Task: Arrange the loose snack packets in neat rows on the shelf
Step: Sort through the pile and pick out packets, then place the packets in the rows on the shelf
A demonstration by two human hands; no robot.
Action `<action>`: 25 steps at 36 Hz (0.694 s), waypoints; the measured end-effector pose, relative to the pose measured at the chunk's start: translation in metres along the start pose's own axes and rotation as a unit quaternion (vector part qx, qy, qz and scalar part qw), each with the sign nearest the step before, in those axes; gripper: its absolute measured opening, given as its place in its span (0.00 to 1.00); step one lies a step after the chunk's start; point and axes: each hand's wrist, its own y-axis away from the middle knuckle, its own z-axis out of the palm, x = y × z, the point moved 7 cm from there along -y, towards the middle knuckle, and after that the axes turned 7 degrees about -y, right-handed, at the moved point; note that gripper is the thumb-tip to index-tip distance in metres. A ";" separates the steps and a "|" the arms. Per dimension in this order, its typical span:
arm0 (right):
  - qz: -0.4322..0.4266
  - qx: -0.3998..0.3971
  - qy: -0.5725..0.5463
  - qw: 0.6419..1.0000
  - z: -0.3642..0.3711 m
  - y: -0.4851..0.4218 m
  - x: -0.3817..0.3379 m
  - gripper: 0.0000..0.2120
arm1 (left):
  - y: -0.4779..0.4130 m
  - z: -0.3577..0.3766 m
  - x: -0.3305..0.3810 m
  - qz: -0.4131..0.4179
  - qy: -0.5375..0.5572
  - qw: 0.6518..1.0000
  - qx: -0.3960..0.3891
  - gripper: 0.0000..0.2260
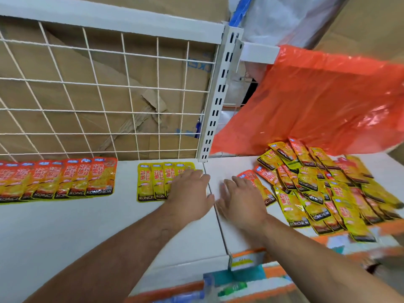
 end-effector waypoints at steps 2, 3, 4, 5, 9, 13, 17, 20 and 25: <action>0.022 -0.013 0.009 1.000 -0.002 0.012 0.019 0.27 | -0.002 0.003 0.020 0.019 0.005 1.000 -0.006 0.28; 0.028 -0.012 0.013 0.999 -0.005 0.017 0.028 0.28 | -0.004 0.005 0.029 0.026 0.002 1.000 -0.010 0.27; 0.032 -0.012 0.018 0.999 -0.008 0.022 0.036 0.28 | -0.005 0.006 0.038 0.032 -0.003 0.999 -0.013 0.27; 0.035 -0.007 0.020 0.999 -0.013 0.027 0.043 0.28 | -0.007 0.008 0.046 0.037 -0.006 0.999 -0.016 0.27; 0.068 0.007 -0.013 0.998 -0.032 0.041 0.074 0.26 | -0.014 0.015 0.078 0.056 -0.020 0.998 -0.028 0.24; 0.070 -0.004 -0.037 0.997 -0.036 0.047 0.106 0.27 | -0.023 0.019 0.106 0.056 -0.027 0.998 -0.031 0.23; 0.053 -0.016 -0.041 0.998 -0.037 0.050 0.134 0.25 | -0.030 0.024 0.132 0.030 -0.027 0.999 -0.035 0.21; 0.010 -0.031 -0.045 0.998 -0.037 0.050 0.145 0.20 | -0.035 0.029 0.147 0.007 -0.033 0.999 -0.032 0.20; -0.048 -0.056 -0.023 0.997 -0.035 0.043 0.151 0.26 | -0.041 0.043 0.159 -0.018 -0.033 0.997 -0.065 0.23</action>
